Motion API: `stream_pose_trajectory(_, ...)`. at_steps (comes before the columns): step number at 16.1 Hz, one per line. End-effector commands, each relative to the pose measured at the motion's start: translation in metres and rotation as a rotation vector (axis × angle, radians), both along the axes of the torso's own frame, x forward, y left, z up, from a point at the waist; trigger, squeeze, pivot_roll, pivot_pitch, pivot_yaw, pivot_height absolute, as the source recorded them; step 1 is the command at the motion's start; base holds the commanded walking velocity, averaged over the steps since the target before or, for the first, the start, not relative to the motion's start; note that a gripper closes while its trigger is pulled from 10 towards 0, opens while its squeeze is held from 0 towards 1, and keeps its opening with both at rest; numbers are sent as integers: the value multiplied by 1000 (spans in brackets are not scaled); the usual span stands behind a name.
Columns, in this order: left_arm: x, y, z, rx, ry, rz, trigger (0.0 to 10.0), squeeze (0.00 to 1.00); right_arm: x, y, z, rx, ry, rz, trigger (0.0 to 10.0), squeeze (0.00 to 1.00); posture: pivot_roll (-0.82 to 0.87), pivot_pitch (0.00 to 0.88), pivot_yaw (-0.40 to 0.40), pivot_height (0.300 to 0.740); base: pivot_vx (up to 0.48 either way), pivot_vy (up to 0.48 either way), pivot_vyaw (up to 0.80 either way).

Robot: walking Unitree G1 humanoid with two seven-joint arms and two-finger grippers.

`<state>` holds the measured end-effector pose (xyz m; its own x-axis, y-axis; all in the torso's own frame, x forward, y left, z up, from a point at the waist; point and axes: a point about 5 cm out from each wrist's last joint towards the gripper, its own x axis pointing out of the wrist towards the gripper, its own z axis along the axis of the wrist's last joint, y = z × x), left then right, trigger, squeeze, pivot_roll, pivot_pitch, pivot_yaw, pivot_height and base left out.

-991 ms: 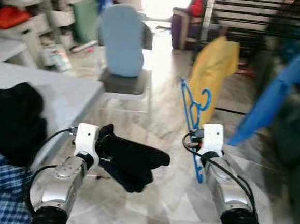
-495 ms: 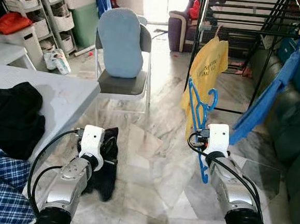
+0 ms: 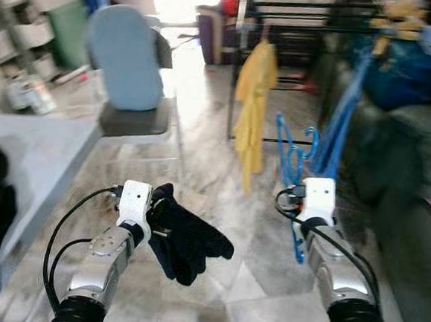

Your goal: Hang hanger

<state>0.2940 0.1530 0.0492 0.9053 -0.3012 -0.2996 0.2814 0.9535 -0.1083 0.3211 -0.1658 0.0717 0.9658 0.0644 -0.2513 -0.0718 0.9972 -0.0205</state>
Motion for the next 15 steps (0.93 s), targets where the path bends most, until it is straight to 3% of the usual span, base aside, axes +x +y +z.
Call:
stream_pose_trajectory(1,4,6,6,12,-20,9,10000,0,1,8,2,9,-4,19,10000,0,-109,0,76,740,0,334,-800)
stream_pose_trajectory(6,5,5,6,10,-18,4,10000,0,1,8,1,11,-2,17,10000,0,-111,0,77,740,0,196,-714)
stream_pose_trajectory(15,5,6,9,36,-44,-3,10000,0,1,9,1,18,-1,16,10000,0,-108,0,77,740,0,0,0)
